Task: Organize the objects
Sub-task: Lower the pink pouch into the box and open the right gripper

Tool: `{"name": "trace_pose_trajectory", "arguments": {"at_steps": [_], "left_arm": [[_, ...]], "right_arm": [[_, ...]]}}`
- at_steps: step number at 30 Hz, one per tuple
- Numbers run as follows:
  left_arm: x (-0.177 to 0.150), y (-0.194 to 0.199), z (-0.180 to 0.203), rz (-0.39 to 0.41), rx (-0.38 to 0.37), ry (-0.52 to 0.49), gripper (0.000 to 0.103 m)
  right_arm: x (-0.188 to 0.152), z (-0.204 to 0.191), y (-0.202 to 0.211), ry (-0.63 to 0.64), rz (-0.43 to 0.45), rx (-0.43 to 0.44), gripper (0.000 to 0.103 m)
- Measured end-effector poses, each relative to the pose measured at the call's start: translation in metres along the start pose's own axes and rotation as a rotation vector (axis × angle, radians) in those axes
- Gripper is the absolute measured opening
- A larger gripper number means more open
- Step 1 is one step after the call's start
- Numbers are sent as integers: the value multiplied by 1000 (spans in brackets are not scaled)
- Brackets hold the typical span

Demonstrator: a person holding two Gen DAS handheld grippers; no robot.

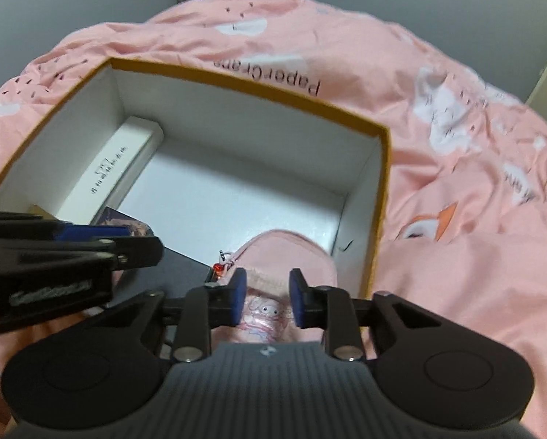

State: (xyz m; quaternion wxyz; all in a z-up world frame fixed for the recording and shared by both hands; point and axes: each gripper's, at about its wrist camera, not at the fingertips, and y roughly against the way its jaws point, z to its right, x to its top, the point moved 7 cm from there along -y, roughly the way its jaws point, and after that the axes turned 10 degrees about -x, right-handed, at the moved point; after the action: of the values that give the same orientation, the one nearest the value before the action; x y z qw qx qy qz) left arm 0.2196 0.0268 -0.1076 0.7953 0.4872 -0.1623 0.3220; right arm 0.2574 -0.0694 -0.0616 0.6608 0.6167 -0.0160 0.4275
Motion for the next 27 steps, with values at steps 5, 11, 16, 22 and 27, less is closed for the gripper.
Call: {"name": "trace_pose_trajectory", "arguments": {"at_steps": [5,11,16,22,27], "left_arm": [[-1,-3,-1,-4,3,-10,31],[-1,-2,0,-4,0,-14,31],[1,4,4,15,-19,-27,31],[1,14,10,31,-28,-36,31],[-2,25,15,41,-41,-48,31]], "right_arm": [[-10,-4,-19,-23,-74,37,9],[-16,-9,-26,-31,-89,38,8],[-16,-6,-5,-36,0,24,12],[-19,-3,31,-73,137,4,25],[-27,-3,54,-98,209,-18,29]]}}
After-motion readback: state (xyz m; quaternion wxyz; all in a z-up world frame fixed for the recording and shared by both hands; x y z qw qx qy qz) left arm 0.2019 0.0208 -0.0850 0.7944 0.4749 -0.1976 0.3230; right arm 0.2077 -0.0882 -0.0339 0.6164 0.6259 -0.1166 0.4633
